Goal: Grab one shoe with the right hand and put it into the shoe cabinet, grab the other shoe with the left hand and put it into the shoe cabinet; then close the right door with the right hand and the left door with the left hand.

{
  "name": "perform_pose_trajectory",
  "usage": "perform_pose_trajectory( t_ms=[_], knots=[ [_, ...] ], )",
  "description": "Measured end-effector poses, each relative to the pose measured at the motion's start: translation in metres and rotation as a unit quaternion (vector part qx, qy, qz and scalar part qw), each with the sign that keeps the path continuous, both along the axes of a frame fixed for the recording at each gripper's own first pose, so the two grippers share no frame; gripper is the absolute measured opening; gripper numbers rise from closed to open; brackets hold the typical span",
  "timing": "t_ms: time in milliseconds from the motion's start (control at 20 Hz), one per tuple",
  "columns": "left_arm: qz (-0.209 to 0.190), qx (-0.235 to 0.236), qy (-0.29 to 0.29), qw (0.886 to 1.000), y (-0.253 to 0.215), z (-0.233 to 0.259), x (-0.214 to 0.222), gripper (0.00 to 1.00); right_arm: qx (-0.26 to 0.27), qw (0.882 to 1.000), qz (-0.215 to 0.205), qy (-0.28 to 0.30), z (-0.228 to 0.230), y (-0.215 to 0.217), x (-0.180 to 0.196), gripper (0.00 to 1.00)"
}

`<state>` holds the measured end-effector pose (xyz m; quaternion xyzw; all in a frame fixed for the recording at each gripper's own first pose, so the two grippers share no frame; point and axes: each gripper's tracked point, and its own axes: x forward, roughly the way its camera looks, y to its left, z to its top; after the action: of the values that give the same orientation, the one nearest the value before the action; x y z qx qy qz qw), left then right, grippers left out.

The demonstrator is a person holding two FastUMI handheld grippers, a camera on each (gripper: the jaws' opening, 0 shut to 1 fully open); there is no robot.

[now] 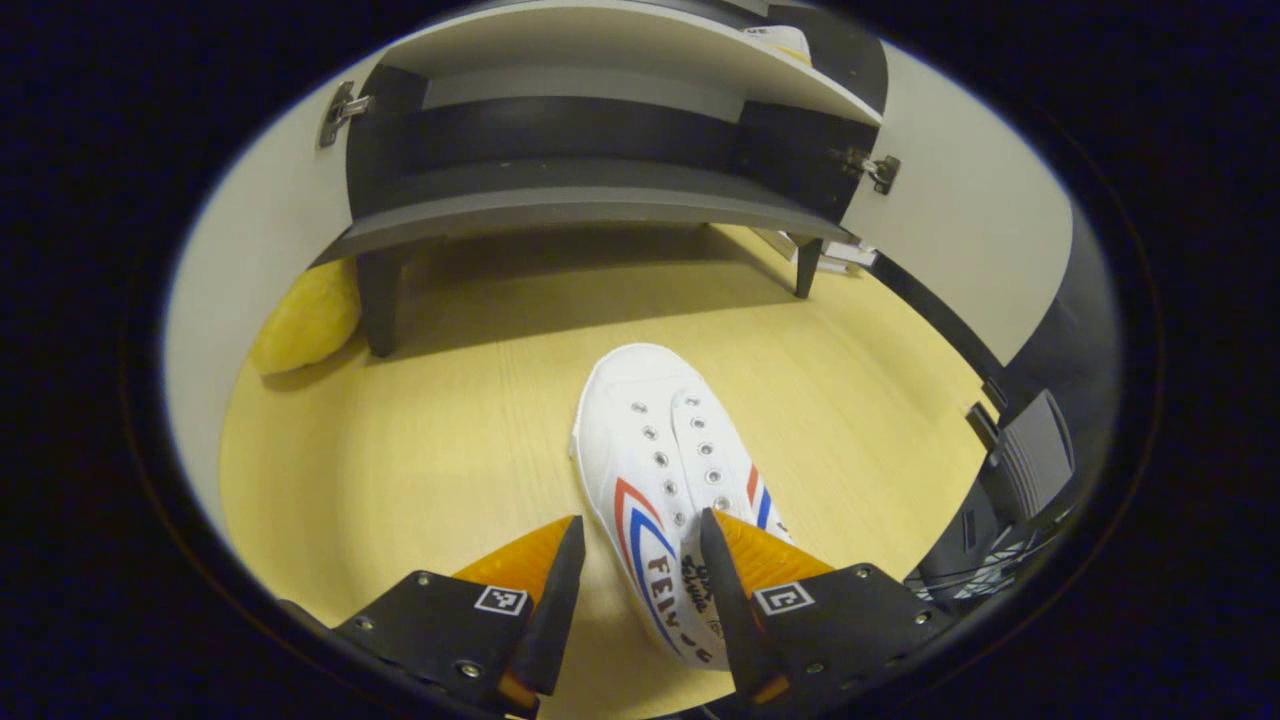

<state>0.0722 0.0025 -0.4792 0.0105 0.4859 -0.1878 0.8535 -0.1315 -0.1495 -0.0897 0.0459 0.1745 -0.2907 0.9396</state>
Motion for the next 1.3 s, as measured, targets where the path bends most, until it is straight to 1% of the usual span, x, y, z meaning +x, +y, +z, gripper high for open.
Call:
perform_pose_trajectory(
  t_ms=[50, 100, 150, 200, 250, 300, 350, 400, 450, 500, 550, 600, 650, 700, 800, 850, 900, 950, 1000, 1150, 1200, 1300],
  knots=[
    [0.01, -0.003, 0.01, 1.0, -0.001, 0.0, -0.002, 0.58, -0.004, 1.0, -0.006, 0.001, 0.001, -0.007, -0.002, 0.95],
    [0.011, -0.004, 0.012, 1.0, 0.0, 0.004, -0.002, 0.5, -0.006, 1.0, -0.01, -0.001, 0.004, -0.013, -0.003, 0.95],
    [0.004, -0.001, 0.021, 1.0, 0.0, -0.001, -0.004, 0.49, -0.006, 1.0, -0.014, -0.003, 0.005, -0.02, -0.003, 1.0],
    [0.001, 0.004, 0.029, 1.0, 0.001, -0.002, -0.008, 0.51, -0.006, 1.0, -0.018, -0.004, 0.005, -0.027, -0.001, 1.0],
    [0.001, 0.008, 0.036, 0.999, 0.001, -0.002, -0.009, 0.49, -0.004, 1.0, -0.017, -0.005, 0.002, -0.033, 0.003, 1.0],
    [0.005, 0.01, 0.03, 0.999, 0.002, -0.002, -0.007, 0.5, -0.005, 1.0, -0.016, -0.007, 0.003, -0.039, 0.007, 0.95],
    [0.012, 0.01, 0.041, 0.999, 0.002, -0.003, -0.008, 0.39, -0.009, 1.0, -0.015, -0.011, 0.003, -0.046, 0.01, 0.95],
    [0.016, 0.009, 0.044, 0.999, 0.002, -0.001, -0.007, 0.4, -0.012, 1.0, -0.015, -0.015, 0.005, -0.051, 0.015, 0.99],
    [0.026, 0.015, 0.043, 0.999, 0.007, 0.0, -0.005, 0.39, -0.013, 1.0, -0.014, -0.019, 0.006, -0.055, 0.02, 0.95],
    [0.039, 0.015, 0.052, 0.998, 0.006, 0.001, -0.006, 0.31, -0.01, 1.0, -0.012, -0.023, 0.004, -0.058, 0.024, 0.99],
    [0.043, 0.02, 0.057, 0.997, 0.005, -0.002, -0.006, 0.24, -0.006, 1.0, -0.009, -0.026, 0.004, -0.063, 0.032, 0.95],
    [0.045, 0.032, 0.051, 0.997, 0.008, 0.0, -0.004, 0.24, -0.003, 0.999, -0.008, -0.03, 0.005, -0.067, 0.039, 0.95],
    [0.059, 0.033, 0.052, 0.996, 0.006, -0.002, -0.003, 0.17, -0.001, 0.999, -0.006, -0.035, 0.005, -0.073, 0.046, 0.99],
    [0.064, 0.038, 0.057, 0.996, 0.006, 0.001, -0.006, 0.1, 0.0, 0.999, -0.004, -0.039, 0.007, -0.076, 0.051, 0.99],
    [0.076, 0.053, 0.046, 0.995, 0.01, 0.008, -0.001, 0.1, 0.001, 0.999, -0.005, -0.047, 0.009, -0.088, 0.059, 0.99],
    [0.082, 0.055, 0.047, 0.994, 0.006, 0.001, -0.001, 0.02, 0.002, 0.999, -0.005, -0.049, 0.008, -0.094, 0.063, 0.99],
    [0.083, 0.06, 0.053, 0.993, 0.006, 0.002, -0.004, 0.02, 0.004, 0.999, -0.006, -0.052, 0.009, -0.101, 0.066, 0.95],
    [0.091, 0.064, 0.051, 0.992, 0.009, 0.008, -0.004, 0.02, 0.007, 0.998, -0.007, -0.055, 0.008, -0.109, 0.069, 0.95],
    [0.095, 0.067, 0.045, 0.992, 0.009, 0.012, -0.001, 0.02, 0.011, 0.998, -0.008, -0.058, 0.009, -0.116, 0.074, 0.99],
    [0.095, 0.074, 0.013, 0.993, 0.012, 0.02, 0.007, 0.0, 0.011, 0.997, -0.002, -0.07, 0.009, -0.138, 0.092, 0.99],
    [0.1, 0.072, 0.0, 0.992, 0.012, 0.021, 0.009, 0.02, 0.006, 0.997, 0.002, -0.074, 0.009, -0.145, 0.1, 0.99],
    [0.12, 0.065, -0.022, 0.99, 0.013, 0.023, 0.008, 0.01, -0.001, 0.997, 0.012, -0.081, 0.007, -0.155, 0.116, 0.99]
  ],
)
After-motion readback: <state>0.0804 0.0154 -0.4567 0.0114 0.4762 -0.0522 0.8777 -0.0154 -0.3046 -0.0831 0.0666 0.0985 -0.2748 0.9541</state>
